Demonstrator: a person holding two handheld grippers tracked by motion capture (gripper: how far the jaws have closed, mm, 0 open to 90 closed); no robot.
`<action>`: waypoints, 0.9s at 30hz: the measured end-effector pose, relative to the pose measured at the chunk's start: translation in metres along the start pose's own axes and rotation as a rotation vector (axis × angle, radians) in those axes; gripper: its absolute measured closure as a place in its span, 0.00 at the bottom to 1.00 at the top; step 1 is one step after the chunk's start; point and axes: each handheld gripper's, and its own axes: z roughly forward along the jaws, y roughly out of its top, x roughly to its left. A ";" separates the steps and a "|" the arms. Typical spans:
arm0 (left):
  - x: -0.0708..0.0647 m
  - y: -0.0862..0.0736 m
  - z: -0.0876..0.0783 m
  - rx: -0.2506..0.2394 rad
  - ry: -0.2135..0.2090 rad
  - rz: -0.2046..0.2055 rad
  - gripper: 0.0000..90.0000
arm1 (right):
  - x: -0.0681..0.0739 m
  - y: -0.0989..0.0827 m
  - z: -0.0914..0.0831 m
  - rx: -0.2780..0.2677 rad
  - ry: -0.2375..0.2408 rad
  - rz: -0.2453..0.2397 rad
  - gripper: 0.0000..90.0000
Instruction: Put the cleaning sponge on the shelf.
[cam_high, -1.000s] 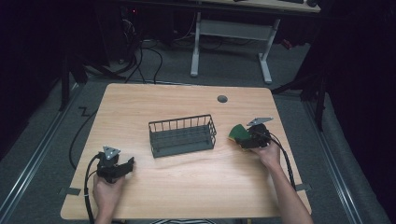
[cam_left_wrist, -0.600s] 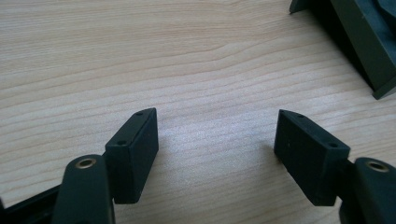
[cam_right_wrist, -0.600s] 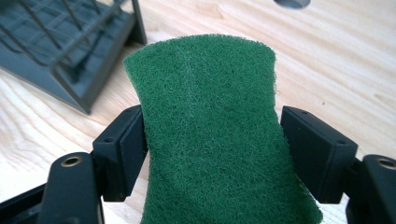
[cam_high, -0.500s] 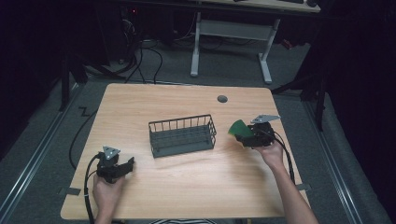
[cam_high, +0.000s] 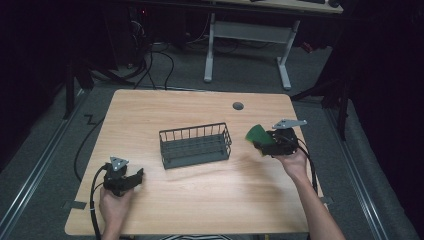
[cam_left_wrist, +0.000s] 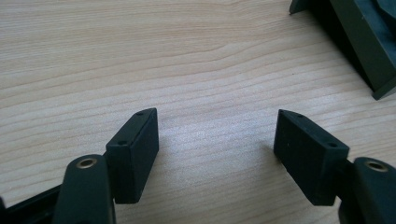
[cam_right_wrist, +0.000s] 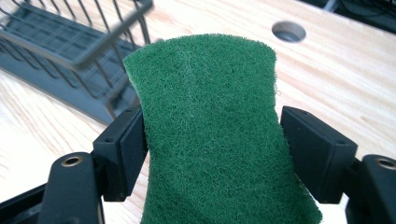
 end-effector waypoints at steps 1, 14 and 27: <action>0.000 0.000 0.000 0.000 0.000 0.000 0.35 | 0.002 0.002 -0.001 -0.005 0.002 0.004 0.29; 0.001 0.000 0.000 -0.003 -0.007 -0.007 0.35 | 0.025 0.033 0.000 -0.023 0.047 -0.025 0.29; 0.000 0.000 0.000 -0.002 -0.007 0.000 0.34 | 0.055 0.074 0.013 -0.039 0.086 -0.072 0.29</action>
